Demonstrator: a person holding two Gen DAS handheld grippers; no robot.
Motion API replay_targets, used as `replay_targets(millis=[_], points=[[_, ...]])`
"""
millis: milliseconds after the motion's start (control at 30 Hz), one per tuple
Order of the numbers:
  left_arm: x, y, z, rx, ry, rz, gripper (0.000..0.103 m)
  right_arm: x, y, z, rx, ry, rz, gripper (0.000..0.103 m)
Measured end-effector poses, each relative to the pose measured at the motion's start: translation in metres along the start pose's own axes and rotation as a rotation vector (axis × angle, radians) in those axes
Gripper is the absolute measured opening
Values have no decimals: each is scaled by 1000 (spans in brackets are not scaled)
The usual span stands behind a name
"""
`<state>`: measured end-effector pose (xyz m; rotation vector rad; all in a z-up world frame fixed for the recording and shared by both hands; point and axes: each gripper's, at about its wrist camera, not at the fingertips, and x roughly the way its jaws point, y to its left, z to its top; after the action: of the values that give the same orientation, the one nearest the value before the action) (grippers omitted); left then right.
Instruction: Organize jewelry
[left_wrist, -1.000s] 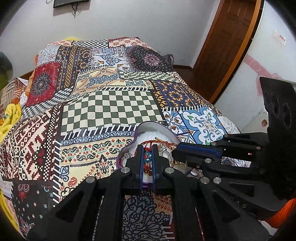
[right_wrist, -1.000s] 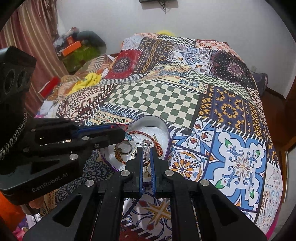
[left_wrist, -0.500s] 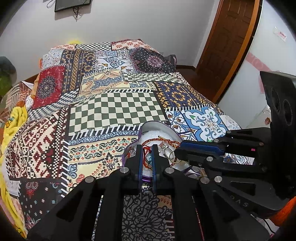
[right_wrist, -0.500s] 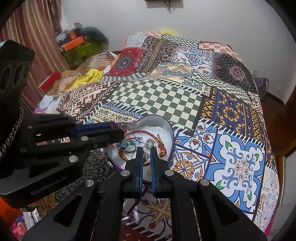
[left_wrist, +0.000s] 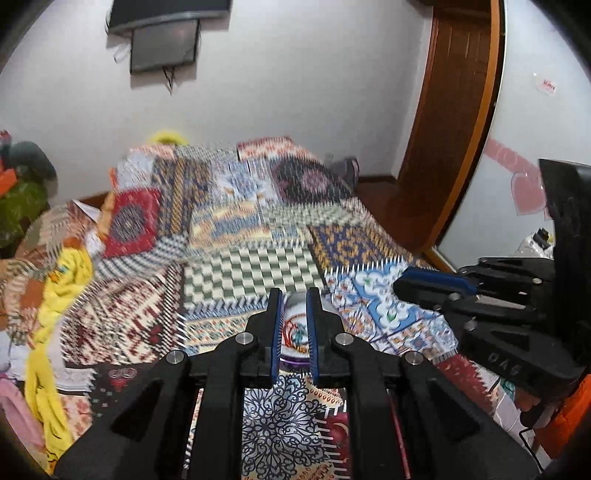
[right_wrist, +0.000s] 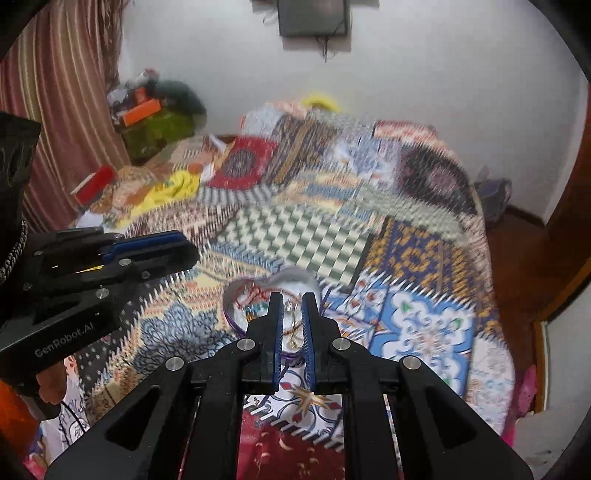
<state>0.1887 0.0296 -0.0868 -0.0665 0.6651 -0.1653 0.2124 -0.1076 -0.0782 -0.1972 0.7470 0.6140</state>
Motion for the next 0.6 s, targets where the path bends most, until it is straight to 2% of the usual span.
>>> replay_targets(millis=[200, 333, 400, 467, 533, 567, 600], points=[[-72, -17, 10, 26, -179, 53, 14, -74, 13, 8, 5, -202, -59, 9], [-122, -33, 8, 40, -320, 91, 31, -128, 24, 4, 21, -365, -91, 9], [-143, -38, 5, 34, -382, 94, 34, -150, 31, 0, 25, -433, -111, 9], [-163, -43, 1, 29, -436, 100, 41, -165, 36, -4, 31, -477, -122, 9], [-178, -49, -4, 27, -488, 124, 55, -177, 40, -9, 37, -511, -124, 9], [-184, -51, -6, 29, -506, 135, 58, -181, 43, -11, 37, -521, -128, 10], [-190, -55, -9, 31, -523, 146, 65, -186, 46, -13, 35, -533, -139, 16]])
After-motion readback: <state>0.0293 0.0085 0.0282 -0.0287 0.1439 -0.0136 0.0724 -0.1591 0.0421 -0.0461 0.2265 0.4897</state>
